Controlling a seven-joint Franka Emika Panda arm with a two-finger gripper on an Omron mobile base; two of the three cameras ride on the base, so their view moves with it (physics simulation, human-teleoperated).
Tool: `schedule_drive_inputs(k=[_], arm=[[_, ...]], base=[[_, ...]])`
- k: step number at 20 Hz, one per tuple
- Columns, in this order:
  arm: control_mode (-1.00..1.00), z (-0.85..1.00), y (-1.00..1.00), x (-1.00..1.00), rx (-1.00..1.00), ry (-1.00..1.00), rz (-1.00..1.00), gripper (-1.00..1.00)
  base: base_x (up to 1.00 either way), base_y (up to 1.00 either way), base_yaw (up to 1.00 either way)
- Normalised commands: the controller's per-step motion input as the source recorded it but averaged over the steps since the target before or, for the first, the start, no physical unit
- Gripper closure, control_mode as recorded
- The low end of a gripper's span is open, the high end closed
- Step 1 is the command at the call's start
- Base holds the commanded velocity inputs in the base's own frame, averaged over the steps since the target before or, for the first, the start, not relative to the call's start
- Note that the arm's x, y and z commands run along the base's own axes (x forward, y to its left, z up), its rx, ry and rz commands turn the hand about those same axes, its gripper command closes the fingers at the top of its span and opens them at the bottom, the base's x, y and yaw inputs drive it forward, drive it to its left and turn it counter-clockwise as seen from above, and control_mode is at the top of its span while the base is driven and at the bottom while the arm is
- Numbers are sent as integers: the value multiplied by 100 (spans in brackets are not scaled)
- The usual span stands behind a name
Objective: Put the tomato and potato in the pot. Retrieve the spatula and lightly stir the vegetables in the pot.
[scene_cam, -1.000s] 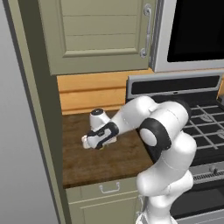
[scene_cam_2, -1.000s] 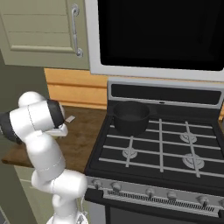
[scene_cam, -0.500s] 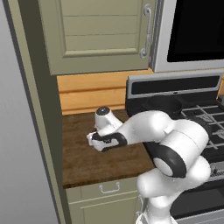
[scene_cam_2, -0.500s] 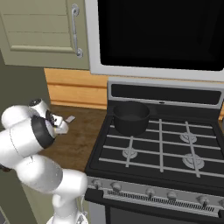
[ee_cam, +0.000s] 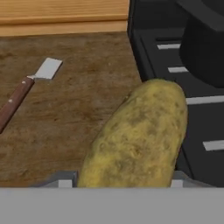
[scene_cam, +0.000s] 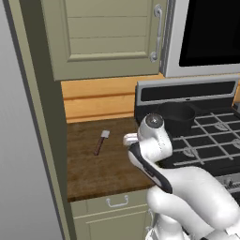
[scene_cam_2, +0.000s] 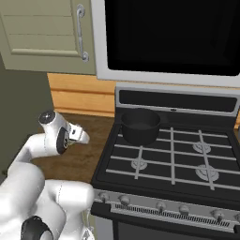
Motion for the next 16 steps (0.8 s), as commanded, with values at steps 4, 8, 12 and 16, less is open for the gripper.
schedule_drive_inputs(k=[4, 8, 12, 16], arm=[[-100, 100, -100, -37, 6, -14, -13, 100], [-100, 100, -100, -10, 2, -18, -13, 100], [-100, 84, -97, 15, 2, -18, -5, 100], [-100, 68, -80, 44, 5, -9, -1, 100]], base=[[0, 0, 0], [0, 0, 0], [0, 0, 0], [0, 0, 0]])
